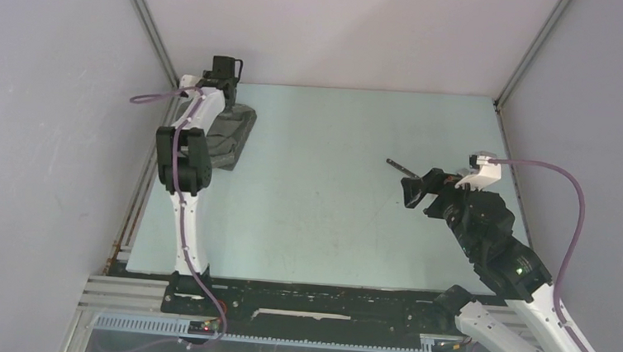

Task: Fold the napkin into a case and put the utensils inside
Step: Pick up the crumpled napkin from the corner of the board.

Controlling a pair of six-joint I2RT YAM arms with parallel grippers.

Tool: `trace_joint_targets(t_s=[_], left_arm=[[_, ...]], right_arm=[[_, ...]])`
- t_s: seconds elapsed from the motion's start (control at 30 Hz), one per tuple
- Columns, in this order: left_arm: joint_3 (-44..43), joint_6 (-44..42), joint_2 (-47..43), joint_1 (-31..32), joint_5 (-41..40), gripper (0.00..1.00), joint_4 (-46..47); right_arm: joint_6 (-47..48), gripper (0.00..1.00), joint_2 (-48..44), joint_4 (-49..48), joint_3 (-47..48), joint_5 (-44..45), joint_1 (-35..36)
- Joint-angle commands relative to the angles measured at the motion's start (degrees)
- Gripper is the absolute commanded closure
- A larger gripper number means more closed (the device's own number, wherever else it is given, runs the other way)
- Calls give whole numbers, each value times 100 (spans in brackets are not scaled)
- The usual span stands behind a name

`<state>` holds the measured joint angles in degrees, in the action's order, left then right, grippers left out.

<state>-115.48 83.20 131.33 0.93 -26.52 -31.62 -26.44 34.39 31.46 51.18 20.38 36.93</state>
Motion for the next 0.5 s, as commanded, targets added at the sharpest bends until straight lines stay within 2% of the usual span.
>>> trace_joint_targets(t_s=[0.0, 0.17, 0.2, 0.23, 0.3, 0.4, 0.47], left_arm=[[-445, 377, 344, -154, 268, 19, -667], [-303, 340, 316, -297, 365, 17, -604], [-307, 318, 341, -327, 459, 23, -565], [-320, 248, 384, -378, 592, 37, -506], [-357, 7, 373, -491, 863, 77, -478], [-272, -596, -79, -539, 1119, 98, -460], [21, -1083, -681, -521, 1296, 100, -389]], right_arm=[[-96, 0, 76, -299, -46, 129, 34], [-196, 0, 143, -314, -46, 22, 34], [-224, 0, 159, -316, -47, -4, 40], [-249, 0, 173, -324, -47, -34, 42], [-272, 0, 212, -325, -47, -138, 43], [-109, 0, 356, -262, -44, -284, 51], [214, 0, 541, -255, -46, -587, 52]])
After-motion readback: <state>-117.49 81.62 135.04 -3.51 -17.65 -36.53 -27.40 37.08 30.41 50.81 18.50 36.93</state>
